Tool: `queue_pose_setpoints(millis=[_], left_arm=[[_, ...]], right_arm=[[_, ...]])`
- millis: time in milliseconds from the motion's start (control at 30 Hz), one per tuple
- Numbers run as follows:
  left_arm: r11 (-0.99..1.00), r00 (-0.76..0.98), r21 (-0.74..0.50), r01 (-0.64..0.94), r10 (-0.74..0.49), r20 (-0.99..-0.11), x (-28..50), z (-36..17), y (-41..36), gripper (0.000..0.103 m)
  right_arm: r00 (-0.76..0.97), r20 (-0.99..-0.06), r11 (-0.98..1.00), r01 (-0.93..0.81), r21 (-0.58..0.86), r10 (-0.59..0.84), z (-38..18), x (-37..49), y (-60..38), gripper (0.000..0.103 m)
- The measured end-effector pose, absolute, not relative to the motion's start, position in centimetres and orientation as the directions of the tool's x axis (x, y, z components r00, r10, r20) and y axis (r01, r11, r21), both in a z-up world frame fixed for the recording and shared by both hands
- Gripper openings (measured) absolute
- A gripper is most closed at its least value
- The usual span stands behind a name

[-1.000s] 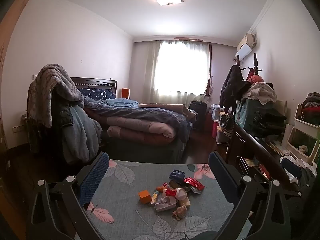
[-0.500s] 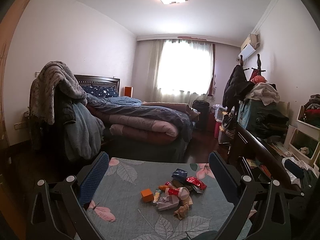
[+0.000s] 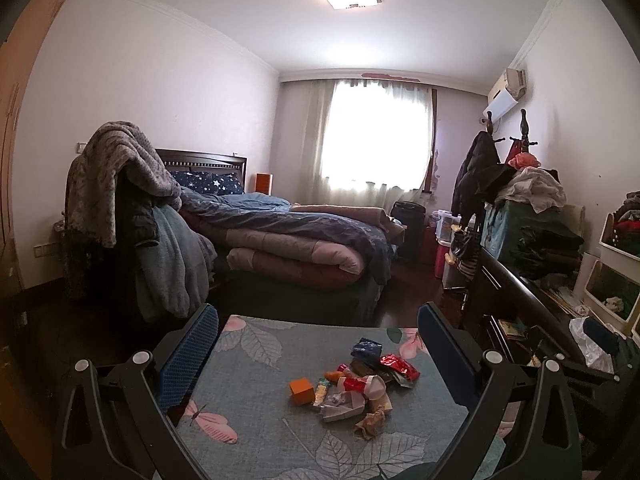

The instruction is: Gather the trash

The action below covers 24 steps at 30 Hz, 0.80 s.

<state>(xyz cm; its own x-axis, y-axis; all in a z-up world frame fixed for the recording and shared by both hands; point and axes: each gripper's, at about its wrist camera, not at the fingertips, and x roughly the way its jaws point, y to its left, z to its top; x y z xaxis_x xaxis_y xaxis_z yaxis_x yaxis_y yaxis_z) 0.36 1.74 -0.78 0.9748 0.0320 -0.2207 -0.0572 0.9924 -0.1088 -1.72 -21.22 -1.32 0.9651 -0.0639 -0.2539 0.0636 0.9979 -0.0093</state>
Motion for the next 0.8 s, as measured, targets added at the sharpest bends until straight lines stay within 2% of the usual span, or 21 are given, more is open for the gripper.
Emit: queue_pose_setpoints(millis=[800], left_arm=[[0.993,0.974,-0.106,-0.059,0.034,-0.222,0.2,-0.6,1.8,0.099]], right_arm=[[0.977,-0.204,0.998,0.064,-0.014,-0.066,0.6,-2.3,-20.9,0.1]])
